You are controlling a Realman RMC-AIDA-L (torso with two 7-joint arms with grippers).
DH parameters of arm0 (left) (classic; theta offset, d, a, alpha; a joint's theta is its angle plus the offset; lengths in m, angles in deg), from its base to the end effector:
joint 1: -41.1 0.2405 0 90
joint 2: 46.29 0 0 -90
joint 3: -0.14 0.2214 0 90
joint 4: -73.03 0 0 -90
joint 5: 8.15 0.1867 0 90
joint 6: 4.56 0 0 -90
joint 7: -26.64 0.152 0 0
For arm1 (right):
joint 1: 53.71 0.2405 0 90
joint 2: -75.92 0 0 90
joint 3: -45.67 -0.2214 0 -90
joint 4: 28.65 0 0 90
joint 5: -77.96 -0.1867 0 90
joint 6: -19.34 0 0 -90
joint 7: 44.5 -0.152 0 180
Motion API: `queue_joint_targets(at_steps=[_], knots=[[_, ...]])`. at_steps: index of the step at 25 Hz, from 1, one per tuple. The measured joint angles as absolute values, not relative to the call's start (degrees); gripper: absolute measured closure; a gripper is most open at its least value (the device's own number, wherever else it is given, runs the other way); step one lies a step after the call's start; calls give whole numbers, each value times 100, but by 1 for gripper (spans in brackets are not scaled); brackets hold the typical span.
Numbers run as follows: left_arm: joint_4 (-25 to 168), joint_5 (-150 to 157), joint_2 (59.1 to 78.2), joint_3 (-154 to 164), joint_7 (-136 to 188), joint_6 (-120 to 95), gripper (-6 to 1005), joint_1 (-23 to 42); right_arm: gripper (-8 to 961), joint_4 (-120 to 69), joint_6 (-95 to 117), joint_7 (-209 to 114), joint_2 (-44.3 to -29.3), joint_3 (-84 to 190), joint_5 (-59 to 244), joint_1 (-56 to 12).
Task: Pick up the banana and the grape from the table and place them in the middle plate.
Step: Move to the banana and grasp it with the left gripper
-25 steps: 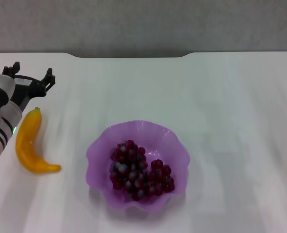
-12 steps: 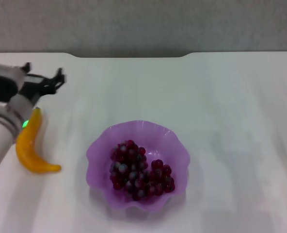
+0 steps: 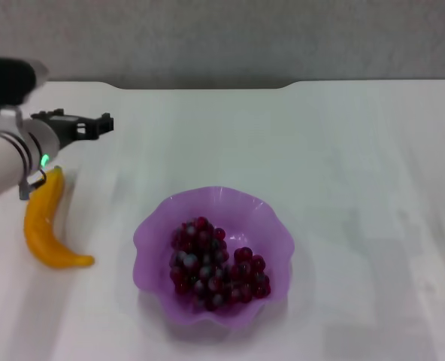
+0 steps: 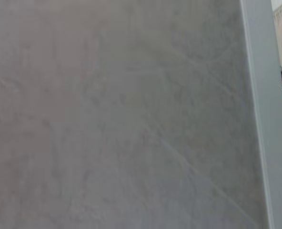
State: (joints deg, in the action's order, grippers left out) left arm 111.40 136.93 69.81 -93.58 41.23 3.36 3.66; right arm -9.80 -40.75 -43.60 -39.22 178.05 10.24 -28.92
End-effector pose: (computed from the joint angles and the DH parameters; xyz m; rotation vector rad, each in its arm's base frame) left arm -0.2350 0.4271 0.0228 -1.7770 -0.9260 -0.2369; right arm 0.2979 0.3356 0.0487 -1.3726 0.6319 0.6426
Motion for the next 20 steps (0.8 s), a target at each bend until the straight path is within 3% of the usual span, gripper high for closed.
queue_joint_targets(at_steps=[10,20], knots=[[13131,14505,7003,-10645,4056,2848,108,926,68,-1041,-4074,-4350,-3922,17804,1030,-2874],[12450,15632,6988,-10738,3448,3147,109,706,67,-1038,-4073,-4340,-3922,17867,1032,-2866]])
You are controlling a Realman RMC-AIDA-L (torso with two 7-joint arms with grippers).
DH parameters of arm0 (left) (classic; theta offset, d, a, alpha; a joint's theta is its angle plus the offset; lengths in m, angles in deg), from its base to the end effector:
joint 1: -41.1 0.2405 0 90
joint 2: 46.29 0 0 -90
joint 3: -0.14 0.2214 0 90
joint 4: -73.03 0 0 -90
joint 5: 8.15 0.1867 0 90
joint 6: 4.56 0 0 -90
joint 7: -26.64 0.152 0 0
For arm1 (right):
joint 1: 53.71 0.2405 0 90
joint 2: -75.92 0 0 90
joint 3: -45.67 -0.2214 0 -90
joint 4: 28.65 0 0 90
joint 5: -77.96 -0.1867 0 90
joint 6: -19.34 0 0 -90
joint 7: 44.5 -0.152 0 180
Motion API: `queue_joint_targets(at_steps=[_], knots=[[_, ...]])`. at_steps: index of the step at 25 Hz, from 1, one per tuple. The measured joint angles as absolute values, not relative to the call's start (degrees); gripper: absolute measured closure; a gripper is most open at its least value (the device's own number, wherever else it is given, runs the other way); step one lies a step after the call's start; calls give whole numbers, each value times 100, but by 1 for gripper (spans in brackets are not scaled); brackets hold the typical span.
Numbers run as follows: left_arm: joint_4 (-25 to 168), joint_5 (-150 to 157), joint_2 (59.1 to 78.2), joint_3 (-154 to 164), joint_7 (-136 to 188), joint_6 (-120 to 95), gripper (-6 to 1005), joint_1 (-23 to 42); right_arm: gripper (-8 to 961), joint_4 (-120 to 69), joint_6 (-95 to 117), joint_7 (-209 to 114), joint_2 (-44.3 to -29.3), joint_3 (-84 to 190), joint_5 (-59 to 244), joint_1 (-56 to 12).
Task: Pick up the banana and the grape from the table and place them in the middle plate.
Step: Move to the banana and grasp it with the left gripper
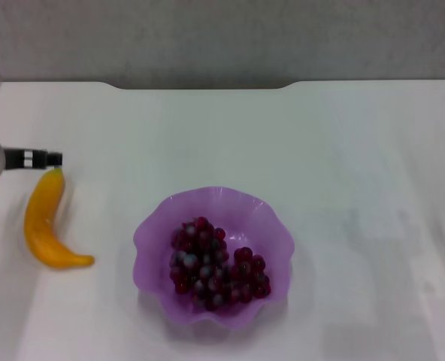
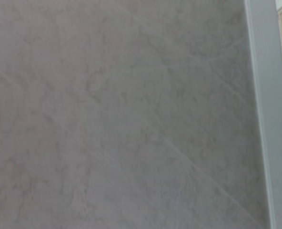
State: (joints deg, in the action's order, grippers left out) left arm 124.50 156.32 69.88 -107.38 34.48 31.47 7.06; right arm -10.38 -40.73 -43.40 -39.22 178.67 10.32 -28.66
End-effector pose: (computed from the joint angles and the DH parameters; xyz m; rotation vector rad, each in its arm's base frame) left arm -0.2659 0.4053 0.0585 -1.7370 -1.1228 0.0461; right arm 0.2979 0.3358 0.0477 -1.3868 0.6214 0.6309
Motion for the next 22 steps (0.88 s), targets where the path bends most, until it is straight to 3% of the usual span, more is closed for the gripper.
queue_joint_targets(at_steps=[22], knots=[[11210,15638,6968,-10676,3497,2984,112,354,68,-1036,-3998,-4321,-3931,17865,1037,-2887]])
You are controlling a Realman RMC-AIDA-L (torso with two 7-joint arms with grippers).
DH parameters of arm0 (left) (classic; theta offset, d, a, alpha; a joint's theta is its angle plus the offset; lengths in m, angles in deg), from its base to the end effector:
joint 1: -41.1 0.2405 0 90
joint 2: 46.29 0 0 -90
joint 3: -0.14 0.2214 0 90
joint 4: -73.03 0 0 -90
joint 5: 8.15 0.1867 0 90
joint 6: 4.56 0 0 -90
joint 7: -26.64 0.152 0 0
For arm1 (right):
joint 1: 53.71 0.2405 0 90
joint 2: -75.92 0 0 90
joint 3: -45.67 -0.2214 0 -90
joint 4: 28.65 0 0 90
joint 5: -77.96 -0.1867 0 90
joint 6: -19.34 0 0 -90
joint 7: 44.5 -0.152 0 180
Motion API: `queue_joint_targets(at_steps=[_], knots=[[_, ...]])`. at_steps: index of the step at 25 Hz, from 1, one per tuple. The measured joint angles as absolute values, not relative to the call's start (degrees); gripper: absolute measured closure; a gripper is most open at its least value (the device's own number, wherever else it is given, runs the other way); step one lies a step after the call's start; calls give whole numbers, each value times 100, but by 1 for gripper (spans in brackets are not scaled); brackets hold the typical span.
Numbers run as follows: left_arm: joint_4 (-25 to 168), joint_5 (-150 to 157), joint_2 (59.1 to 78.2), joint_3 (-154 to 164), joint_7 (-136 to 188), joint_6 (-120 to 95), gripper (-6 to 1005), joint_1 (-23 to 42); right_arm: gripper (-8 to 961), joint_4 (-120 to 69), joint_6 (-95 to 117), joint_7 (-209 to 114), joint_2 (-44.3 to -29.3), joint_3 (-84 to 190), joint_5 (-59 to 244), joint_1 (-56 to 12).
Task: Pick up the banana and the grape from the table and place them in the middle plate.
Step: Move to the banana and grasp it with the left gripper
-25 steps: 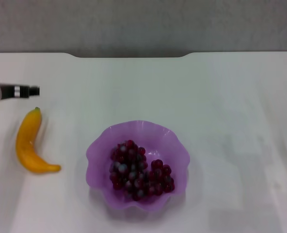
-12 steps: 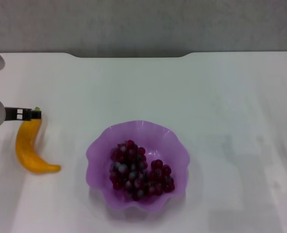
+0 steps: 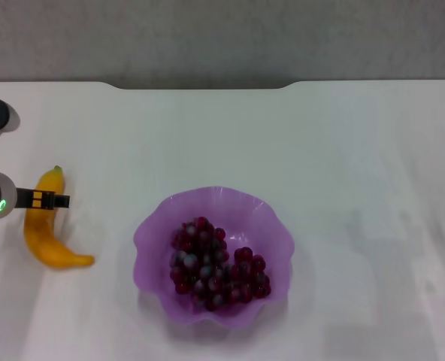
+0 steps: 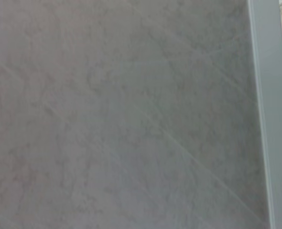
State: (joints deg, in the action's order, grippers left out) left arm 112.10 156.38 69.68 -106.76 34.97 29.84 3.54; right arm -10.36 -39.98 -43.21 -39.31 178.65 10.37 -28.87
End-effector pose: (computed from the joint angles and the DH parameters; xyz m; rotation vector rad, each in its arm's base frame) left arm -0.2921 0.3929 0.0295 -1.7676 -1.2075 0.1797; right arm 0.3001 0.3347 0.0455 -1.3923 0.6328 0.6180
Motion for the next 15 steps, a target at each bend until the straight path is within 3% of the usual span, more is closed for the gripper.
queue_joint_targets(at_steps=[12,15], knots=[[10837,15638,6953,-10656,3499,2852,113,252,69,-1019,-3998,-4319,-3931,17865,1037,-2886],[10761,15638,6949,-10656,3504,2792,165,232,69,-1019,-3998,-4317,-3931,17865,1037,-2893]])
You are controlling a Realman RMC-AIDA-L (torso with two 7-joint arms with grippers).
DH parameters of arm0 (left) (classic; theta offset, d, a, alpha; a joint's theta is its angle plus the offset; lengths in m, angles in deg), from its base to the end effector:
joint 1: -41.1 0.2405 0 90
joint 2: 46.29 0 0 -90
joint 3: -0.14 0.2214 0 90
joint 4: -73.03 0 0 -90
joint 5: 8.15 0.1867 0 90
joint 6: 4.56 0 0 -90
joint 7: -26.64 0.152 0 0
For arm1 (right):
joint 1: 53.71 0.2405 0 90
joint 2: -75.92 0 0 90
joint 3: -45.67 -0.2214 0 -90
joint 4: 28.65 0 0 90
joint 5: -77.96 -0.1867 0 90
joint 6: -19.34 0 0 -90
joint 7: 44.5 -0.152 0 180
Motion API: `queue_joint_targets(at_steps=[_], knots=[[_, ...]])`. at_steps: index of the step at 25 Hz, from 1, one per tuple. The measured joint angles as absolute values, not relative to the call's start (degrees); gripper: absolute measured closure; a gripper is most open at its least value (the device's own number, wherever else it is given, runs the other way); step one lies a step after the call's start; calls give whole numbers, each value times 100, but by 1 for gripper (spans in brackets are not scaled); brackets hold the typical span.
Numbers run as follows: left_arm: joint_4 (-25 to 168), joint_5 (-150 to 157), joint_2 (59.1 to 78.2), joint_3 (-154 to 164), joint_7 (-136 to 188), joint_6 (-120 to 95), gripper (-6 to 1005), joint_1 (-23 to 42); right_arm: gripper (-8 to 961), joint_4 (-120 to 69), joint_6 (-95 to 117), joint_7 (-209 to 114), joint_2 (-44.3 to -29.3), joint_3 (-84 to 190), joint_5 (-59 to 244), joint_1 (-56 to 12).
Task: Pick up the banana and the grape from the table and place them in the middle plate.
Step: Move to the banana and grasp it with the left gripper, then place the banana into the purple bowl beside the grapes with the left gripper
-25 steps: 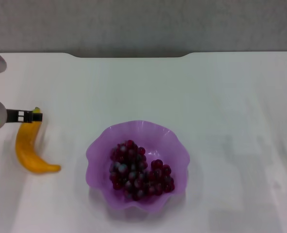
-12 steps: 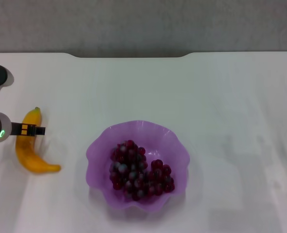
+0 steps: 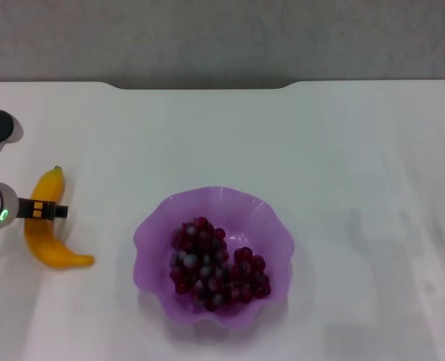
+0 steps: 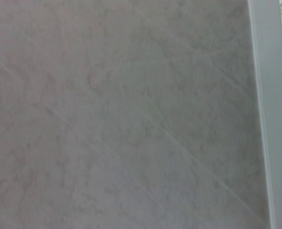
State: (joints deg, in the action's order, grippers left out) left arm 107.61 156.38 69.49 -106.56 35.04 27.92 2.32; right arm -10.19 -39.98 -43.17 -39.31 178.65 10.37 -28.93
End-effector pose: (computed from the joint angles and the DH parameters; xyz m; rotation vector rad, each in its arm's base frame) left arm -0.3005 0.3895 0.0227 -1.7678 -1.2207 0.2110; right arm 0.2997 0.3346 0.0452 -1.3923 0.6334 0.6198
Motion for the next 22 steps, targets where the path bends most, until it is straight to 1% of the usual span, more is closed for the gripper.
queue_joint_targets(at_steps=[19,22], knots=[[10874,15638,6993,-10400,3491,2841,478,181,67,-1041,-4000,-4335,-3939,17840,1006,-2921],[11103,15637,6995,-10385,3460,2921,506,212,67,-1045,-4037,-4330,-3940,17848,1014,-2941]])
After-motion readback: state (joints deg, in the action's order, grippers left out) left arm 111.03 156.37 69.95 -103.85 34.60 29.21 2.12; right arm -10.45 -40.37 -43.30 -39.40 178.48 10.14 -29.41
